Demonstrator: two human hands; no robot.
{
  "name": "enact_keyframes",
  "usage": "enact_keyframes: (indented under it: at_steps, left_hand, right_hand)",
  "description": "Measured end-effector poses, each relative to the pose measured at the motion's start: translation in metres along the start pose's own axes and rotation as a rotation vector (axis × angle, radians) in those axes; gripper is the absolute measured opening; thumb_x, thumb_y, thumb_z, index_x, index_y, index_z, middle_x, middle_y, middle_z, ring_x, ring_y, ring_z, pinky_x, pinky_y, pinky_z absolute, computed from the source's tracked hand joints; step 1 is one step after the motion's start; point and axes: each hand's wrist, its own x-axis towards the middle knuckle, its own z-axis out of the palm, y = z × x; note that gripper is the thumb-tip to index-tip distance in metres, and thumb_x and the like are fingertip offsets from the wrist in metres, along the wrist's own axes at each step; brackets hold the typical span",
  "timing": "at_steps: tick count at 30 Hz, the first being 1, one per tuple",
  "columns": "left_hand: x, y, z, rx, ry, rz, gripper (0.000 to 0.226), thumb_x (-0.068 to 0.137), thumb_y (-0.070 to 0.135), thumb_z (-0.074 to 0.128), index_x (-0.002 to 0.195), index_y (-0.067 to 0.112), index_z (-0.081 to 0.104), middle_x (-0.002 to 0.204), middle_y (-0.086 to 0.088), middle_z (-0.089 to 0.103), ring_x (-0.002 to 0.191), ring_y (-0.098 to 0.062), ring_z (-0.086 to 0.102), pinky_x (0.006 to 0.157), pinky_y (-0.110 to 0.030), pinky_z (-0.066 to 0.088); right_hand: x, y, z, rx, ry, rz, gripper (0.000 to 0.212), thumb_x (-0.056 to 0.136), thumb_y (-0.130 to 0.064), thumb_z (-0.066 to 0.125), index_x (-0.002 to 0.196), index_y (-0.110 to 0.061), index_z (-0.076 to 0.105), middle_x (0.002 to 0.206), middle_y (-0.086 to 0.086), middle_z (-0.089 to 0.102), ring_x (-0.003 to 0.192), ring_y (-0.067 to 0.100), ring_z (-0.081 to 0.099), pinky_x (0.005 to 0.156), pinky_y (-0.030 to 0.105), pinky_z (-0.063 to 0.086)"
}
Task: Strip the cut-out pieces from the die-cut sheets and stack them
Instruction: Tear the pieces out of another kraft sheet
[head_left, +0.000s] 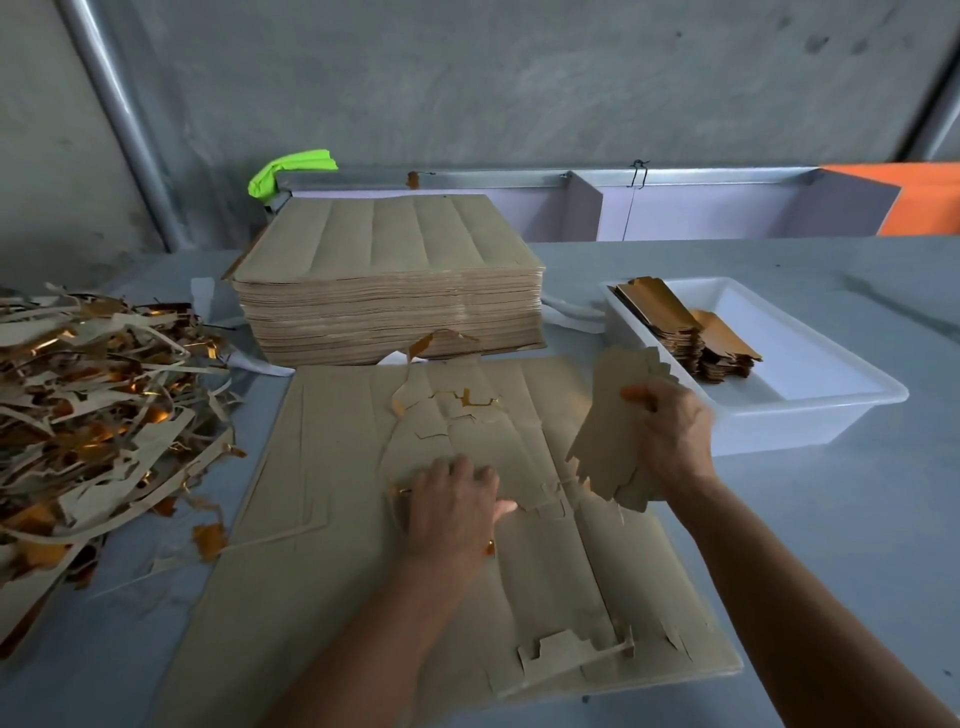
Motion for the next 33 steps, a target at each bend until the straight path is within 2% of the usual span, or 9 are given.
enact_keyframes:
  at_steps: [4, 7, 11, 16, 21, 23, 26, 30, 33]
  left_hand:
    - [0.009, 0.005, -0.006, 0.074, 0.018, 0.070, 0.061, 0.094, 0.059, 0.031, 0.116, 0.009, 0.057, 0.131, -0.012, 0.043, 0.116, -0.025, 0.040, 0.096, -0.041, 0.030]
    - [0.014, 0.020, -0.011, -0.006, 0.119, 0.109, 0.068, 0.090, 0.065, 0.032, 0.119, 0.008, 0.056, 0.137, -0.013, 0.041, 0.121, -0.026, 0.038, 0.101, -0.045, 0.027]
    - [0.027, 0.042, -0.018, -0.153, 0.071, 0.171, 0.056, 0.089, 0.062, 0.041, 0.121, 0.017, 0.051, 0.137, -0.009, 0.039, 0.122, -0.025, 0.035, 0.099, -0.042, 0.030]
    - [0.030, 0.052, -0.006, -0.416, 0.030, 0.063, 0.018, 0.095, 0.036, 0.049, 0.109, 0.025, 0.052, 0.131, 0.001, 0.042, 0.124, -0.019, 0.030, 0.099, -0.035, 0.027]
    - [0.024, 0.039, -0.004, -0.371, 0.094, 0.099, 0.013, 0.097, 0.022, 0.045, 0.108, 0.021, 0.053, 0.123, 0.004, 0.048, 0.117, -0.017, 0.036, 0.097, -0.032, 0.027]
    - [0.017, 0.028, -0.002, -0.552, 0.167, 0.067, 0.009, 0.098, 0.020, 0.043, 0.090, 0.024, 0.046, 0.104, 0.004, 0.054, 0.102, -0.014, 0.046, 0.086, -0.025, 0.034]
    - [0.005, 0.013, -0.001, -1.136, 0.197, -0.166, 0.022, 0.098, 0.010, 0.041, 0.079, 0.021, 0.043, 0.076, 0.003, 0.053, 0.072, -0.011, 0.051, 0.063, -0.014, 0.037]
    - [-0.006, -0.006, -0.009, -1.670, 0.451, -0.421, 0.017, 0.098, 0.004, 0.043, 0.083, 0.011, 0.049, 0.070, -0.005, 0.052, 0.068, -0.011, 0.057, 0.072, -0.020, 0.048]
    - [-0.008, -0.017, -0.021, -1.815, 0.549, -0.387, 0.016, 0.098, 0.006, 0.042, 0.084, 0.004, 0.050, 0.071, -0.006, 0.053, 0.070, -0.014, 0.057, 0.071, -0.019, 0.051]
  right_hand:
    - [-0.005, 0.013, -0.001, 0.092, 0.026, 0.066, 0.022, 0.093, -0.001, 0.051, 0.111, -0.001, 0.064, 0.107, 0.008, 0.050, 0.093, 0.025, 0.051, 0.084, 0.042, 0.048]
    - [-0.003, 0.021, -0.009, 0.093, 0.100, 0.076, 0.022, 0.094, -0.003, 0.051, 0.111, -0.001, 0.065, 0.102, 0.006, 0.050, 0.093, 0.026, 0.052, 0.081, 0.041, 0.049]
    - [-0.002, 0.025, -0.016, 0.104, 0.141, 0.065, 0.022, 0.094, -0.003, 0.051, 0.111, -0.002, 0.065, 0.104, 0.003, 0.048, 0.092, 0.022, 0.048, 0.075, 0.034, 0.043]
    - [-0.002, 0.027, -0.017, 0.105, 0.107, 0.048, 0.021, 0.094, -0.003, 0.052, 0.109, -0.003, 0.066, 0.107, 0.005, 0.051, 0.094, 0.023, 0.050, 0.077, 0.035, 0.044]
    - [-0.001, 0.017, -0.013, 0.042, 0.059, -0.007, 0.024, 0.094, -0.001, 0.049, 0.109, -0.003, 0.067, 0.107, 0.006, 0.053, 0.091, 0.021, 0.050, 0.075, 0.032, 0.045]
    - [-0.002, 0.011, -0.011, -0.010, 0.047, -0.047, 0.025, 0.094, 0.000, 0.048, 0.109, -0.002, 0.068, 0.111, 0.009, 0.056, 0.090, 0.020, 0.050, 0.074, 0.030, 0.044]
    - [-0.004, -0.001, -0.007, -0.135, -0.032, -0.098, 0.026, 0.092, 0.002, 0.049, 0.107, -0.002, 0.069, 0.116, 0.014, 0.061, 0.093, 0.023, 0.055, 0.082, 0.034, 0.049]
    - [-0.014, -0.025, 0.011, -0.255, -0.263, -0.093, 0.022, 0.089, -0.003, 0.051, 0.096, 0.001, 0.072, 0.102, 0.016, 0.068, 0.091, 0.028, 0.063, 0.080, 0.034, 0.054]
    - [-0.023, -0.040, 0.033, -0.231, -0.432, -0.063, 0.025, 0.090, -0.011, 0.054, 0.071, -0.002, 0.066, 0.073, 0.006, 0.062, 0.064, 0.011, 0.061, 0.056, 0.017, 0.050]
